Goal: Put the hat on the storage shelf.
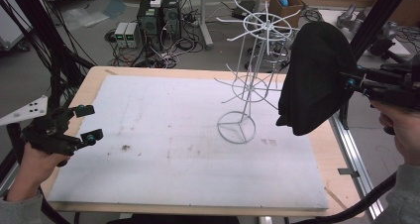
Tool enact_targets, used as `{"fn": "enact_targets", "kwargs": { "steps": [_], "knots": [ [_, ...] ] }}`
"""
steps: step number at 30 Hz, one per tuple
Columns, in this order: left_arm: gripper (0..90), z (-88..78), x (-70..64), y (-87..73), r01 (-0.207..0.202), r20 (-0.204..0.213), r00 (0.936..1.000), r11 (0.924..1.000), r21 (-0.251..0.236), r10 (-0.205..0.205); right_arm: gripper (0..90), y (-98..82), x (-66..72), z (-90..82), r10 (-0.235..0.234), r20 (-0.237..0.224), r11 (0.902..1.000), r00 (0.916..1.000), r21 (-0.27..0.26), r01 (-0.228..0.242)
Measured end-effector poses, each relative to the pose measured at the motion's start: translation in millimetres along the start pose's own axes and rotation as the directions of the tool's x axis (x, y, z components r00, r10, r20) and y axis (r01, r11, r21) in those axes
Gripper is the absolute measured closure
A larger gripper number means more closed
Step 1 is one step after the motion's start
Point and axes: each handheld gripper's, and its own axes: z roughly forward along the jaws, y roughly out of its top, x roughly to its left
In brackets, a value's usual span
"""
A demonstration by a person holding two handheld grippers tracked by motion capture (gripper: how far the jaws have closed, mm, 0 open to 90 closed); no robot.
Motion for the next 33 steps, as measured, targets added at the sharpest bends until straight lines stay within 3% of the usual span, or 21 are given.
{"fn": "enact_targets", "kwargs": {
  "steps": [18, 24, 33],
  "knots": [
    [1.7, -1.1, 0.6, 0.3, 0.0, 0.0, 1.0, 1.0, -0.003, 0.0, 55.9, -3.2, -0.4, 8.3, -0.005, -0.022, 0.9985, 0.9997, 0.054, 0.006],
    [1.7, -1.5, 0.4, 0.4, 0.0, 0.001, 1.0, 1.0, -0.007, 0.0, 45.1, -1.1, -1.2, 6.2, 0.002, -0.011, 0.9981, 0.9999, 0.061, -0.001],
    [1.7, -0.9, 0.0, 0.2, 0.002, 0.002, 1.0, 1.0, -0.006, -0.002, 18.1, 0.8, -0.2, 1.7, 0.021, 0.002, 0.9992, 0.9998, 0.035, -0.021]
  ]
}}
